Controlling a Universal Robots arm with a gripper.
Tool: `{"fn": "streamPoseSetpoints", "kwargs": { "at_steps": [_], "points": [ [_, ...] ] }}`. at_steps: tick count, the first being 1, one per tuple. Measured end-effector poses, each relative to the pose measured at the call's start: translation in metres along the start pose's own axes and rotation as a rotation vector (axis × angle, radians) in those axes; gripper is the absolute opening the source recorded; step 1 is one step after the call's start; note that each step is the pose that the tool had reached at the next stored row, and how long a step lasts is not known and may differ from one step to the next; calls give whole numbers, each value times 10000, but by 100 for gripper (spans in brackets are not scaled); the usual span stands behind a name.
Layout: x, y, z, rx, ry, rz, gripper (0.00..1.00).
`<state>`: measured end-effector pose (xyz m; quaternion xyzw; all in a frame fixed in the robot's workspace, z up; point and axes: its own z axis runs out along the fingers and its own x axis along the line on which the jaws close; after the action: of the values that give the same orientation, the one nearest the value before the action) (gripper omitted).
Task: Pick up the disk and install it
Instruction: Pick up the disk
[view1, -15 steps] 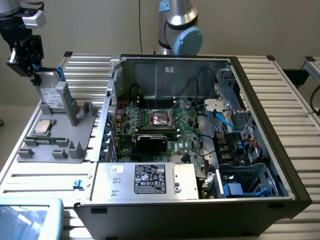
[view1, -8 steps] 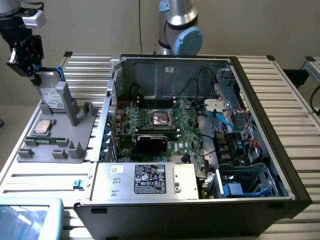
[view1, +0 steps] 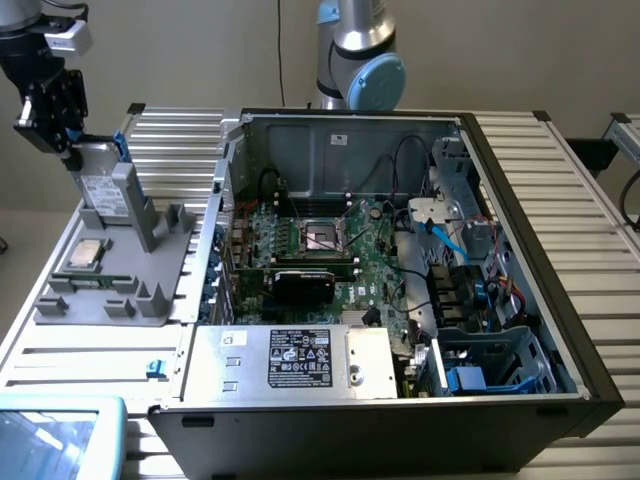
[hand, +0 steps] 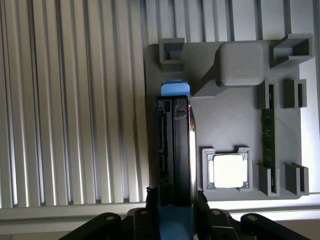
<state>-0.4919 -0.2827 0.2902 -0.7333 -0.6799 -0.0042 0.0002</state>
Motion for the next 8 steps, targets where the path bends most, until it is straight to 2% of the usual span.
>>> {"fn": "streamPoseSetpoints", "kwargs": {
  "at_steps": [8],
  "points": [
    [1,10,-42,-1,2,0,37]
  ]
}}
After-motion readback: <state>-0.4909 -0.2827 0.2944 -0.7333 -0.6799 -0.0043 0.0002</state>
